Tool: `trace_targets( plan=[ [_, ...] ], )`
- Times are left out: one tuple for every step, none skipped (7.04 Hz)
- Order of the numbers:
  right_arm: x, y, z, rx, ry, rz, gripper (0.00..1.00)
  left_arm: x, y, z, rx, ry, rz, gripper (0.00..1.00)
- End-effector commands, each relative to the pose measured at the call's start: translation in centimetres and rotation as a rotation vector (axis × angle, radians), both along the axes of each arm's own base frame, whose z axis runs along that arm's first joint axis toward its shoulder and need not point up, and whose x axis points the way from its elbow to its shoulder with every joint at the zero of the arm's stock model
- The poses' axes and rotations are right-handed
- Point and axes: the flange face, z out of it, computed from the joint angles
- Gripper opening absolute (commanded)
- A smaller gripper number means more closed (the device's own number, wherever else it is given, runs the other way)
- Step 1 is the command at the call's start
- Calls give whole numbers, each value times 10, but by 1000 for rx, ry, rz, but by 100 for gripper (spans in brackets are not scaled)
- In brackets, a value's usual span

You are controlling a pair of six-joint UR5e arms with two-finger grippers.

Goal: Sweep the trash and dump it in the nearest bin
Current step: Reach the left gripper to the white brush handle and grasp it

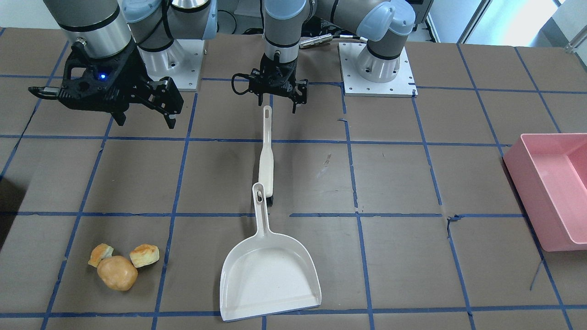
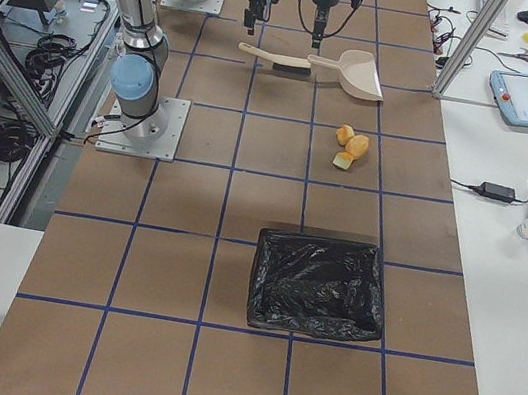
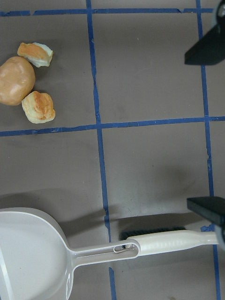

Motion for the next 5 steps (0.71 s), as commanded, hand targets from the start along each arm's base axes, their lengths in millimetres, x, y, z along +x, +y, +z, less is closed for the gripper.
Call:
trace_targets(
  plan=[
    [0, 1, 0, 0, 0, 0, 100, -11, 5, -21, -9, -11, 77, 98],
    [0, 1, 0, 0, 0, 0, 100, -17, 2, -30, -2, -13, 99, 98],
    [0, 1, 0, -1, 0, 0, 100, -23, 3, -37, -11, -7, 92, 95],
    [3, 1, 0, -1, -2, 2, 100, -30, 5, -42, -18, -1, 81, 95],
    [4, -1, -3, 3, -3, 4, 100, -30, 5, -47, -8, -7, 104, 95]
  ],
)
